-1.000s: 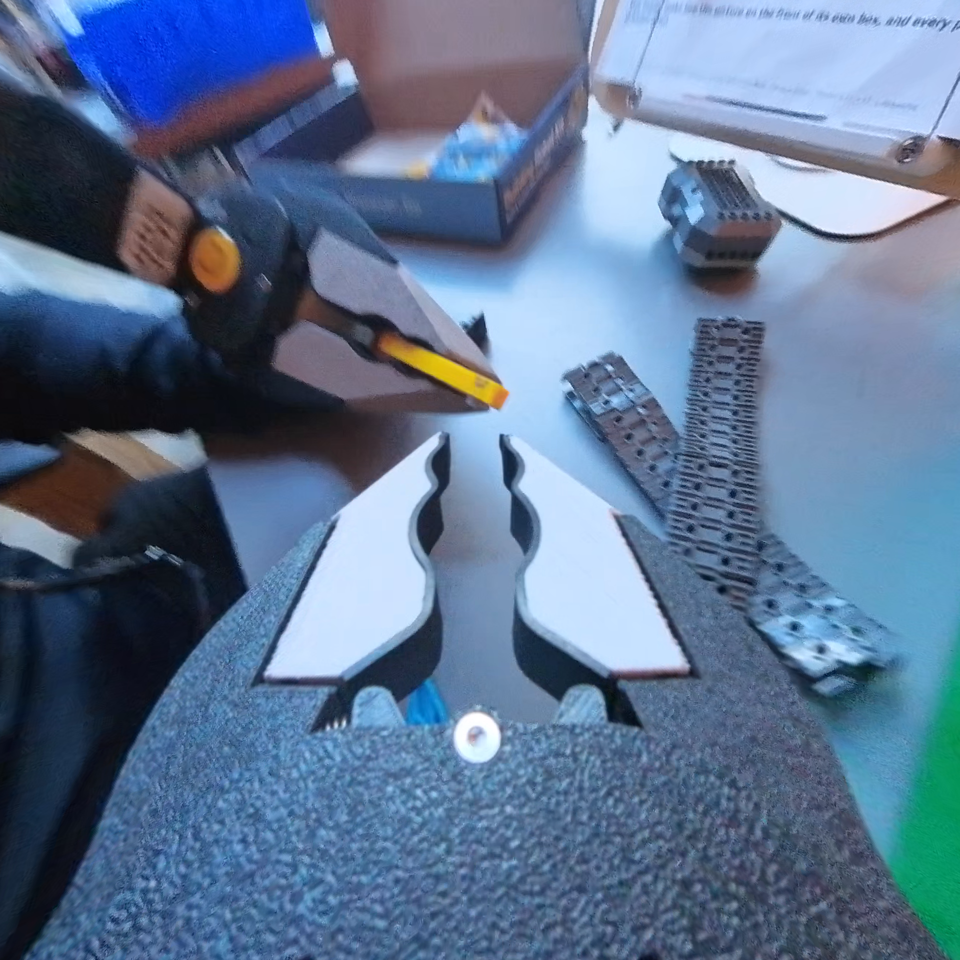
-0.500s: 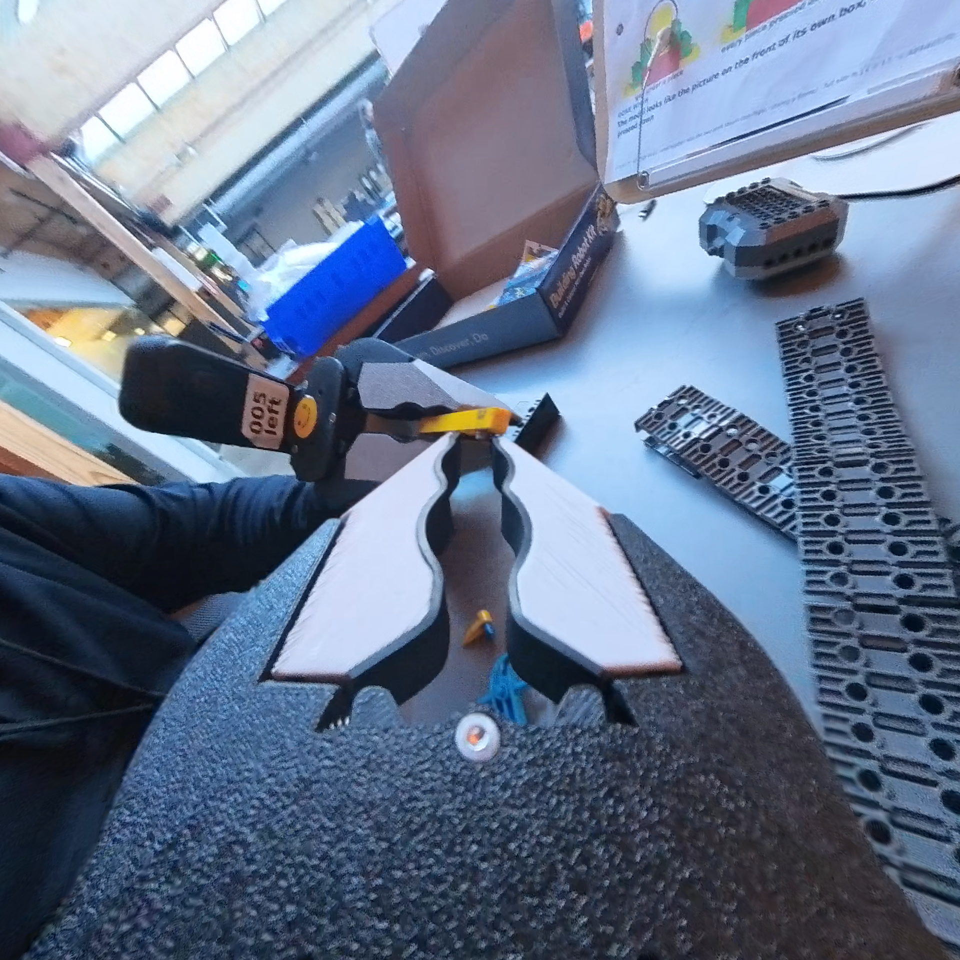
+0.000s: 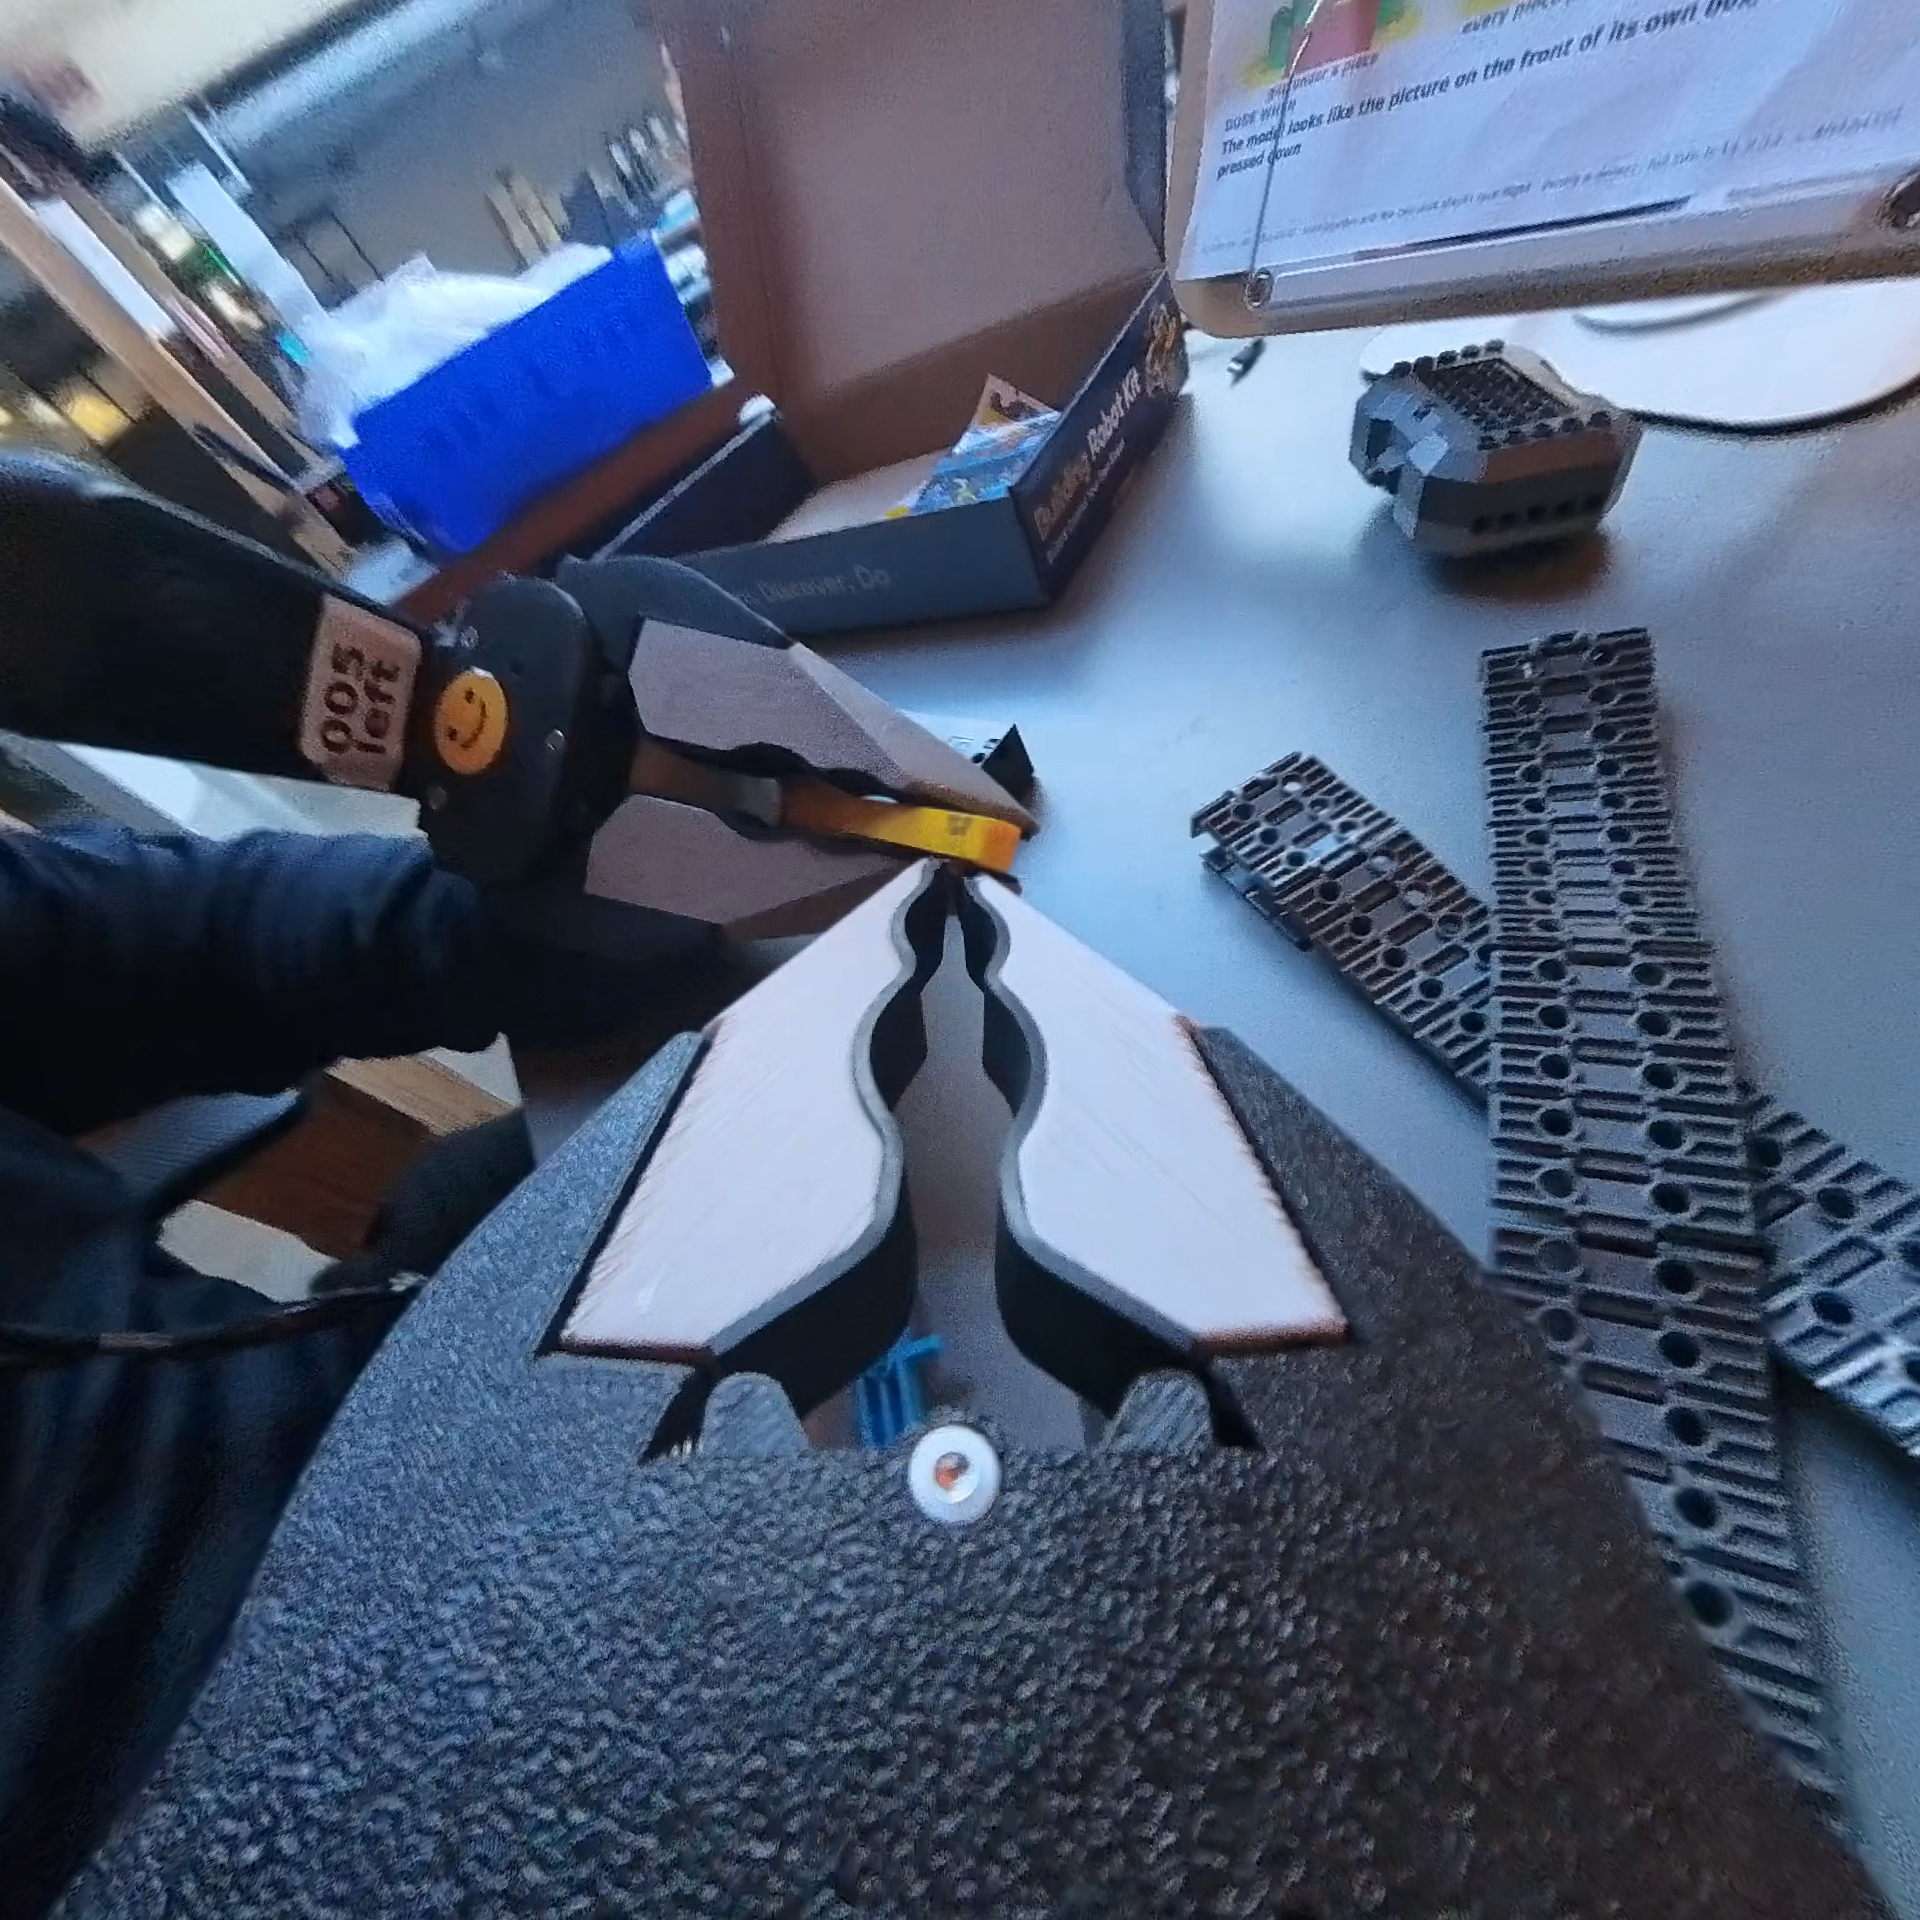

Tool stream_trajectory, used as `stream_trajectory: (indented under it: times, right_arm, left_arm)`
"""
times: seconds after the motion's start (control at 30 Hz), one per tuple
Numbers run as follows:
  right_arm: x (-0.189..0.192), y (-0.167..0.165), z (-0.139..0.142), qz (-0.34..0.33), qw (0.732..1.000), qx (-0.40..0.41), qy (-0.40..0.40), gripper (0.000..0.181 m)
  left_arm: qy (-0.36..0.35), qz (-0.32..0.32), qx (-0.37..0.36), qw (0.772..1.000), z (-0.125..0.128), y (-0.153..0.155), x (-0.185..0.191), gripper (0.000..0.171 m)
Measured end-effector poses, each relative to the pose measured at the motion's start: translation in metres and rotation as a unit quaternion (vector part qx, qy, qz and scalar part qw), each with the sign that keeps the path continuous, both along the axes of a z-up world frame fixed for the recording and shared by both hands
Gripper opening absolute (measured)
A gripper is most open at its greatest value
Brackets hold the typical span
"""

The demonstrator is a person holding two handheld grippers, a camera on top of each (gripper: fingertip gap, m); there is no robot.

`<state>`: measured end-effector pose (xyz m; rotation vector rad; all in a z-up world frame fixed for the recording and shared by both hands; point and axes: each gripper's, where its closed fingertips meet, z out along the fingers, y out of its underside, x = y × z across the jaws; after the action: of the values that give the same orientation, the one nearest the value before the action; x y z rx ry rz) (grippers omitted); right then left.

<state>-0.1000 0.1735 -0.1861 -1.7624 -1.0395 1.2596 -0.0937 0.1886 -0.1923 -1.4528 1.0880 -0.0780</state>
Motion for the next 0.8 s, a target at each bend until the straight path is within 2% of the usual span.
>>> stream_trajectory:
  times: [0.1,0.17,0.2,0.27,0.37,0.5,0.67,0.8]
  right_arm:
    - [0.0,0.002,-0.009,0.001,0.998,0.037,-0.044,0.0]
    - [0.002,0.003,-0.033,-0.001,0.989,0.085,-0.125,0.0]
    - [0.001,0.001,-0.039,-0.001,0.985,0.097,-0.14,0.0]
    - [0.0,0.0,-0.034,-0.005,0.988,0.095,-0.119,0.0]
    - [0.003,0.007,-0.011,-0.02,0.998,0.045,-0.045,0.0]
    - [0.005,0.001,0.011,0.0,0.999,-0.016,0.034,0.002]
    - [0.005,-0.004,0.014,0.017,0.994,-0.081,0.073,0.007]
    - [0.003,-0.005,0.014,0.023,0.989,-0.113,0.093,0.009]
  left_arm:
    - [0.007,0.02,-0.019,1.0,-0.004,0.005,-0.004,0.006]
    - [0.004,0.056,0.005,0.998,0.005,0.013,-0.017,0.006]
    - [-0.002,0.056,0.0,0.998,0.007,0.013,-0.019,0.006]
    - [-0.018,0.028,-0.026,0.999,0.001,0.007,-0.013,0.006]
    - [-0.058,-0.014,-0.042,0.997,0.005,0.0,-0.001,0.006]
    - [-0.101,-0.034,-0.061,0.992,0.009,-0.001,0.0,0.006]
    - [-0.115,-0.046,-0.059,0.991,0.013,-0.004,0.003,0.005]
    - [-0.091,-0.039,-0.04,0.994,0.011,-0.004,0.005,0.006]
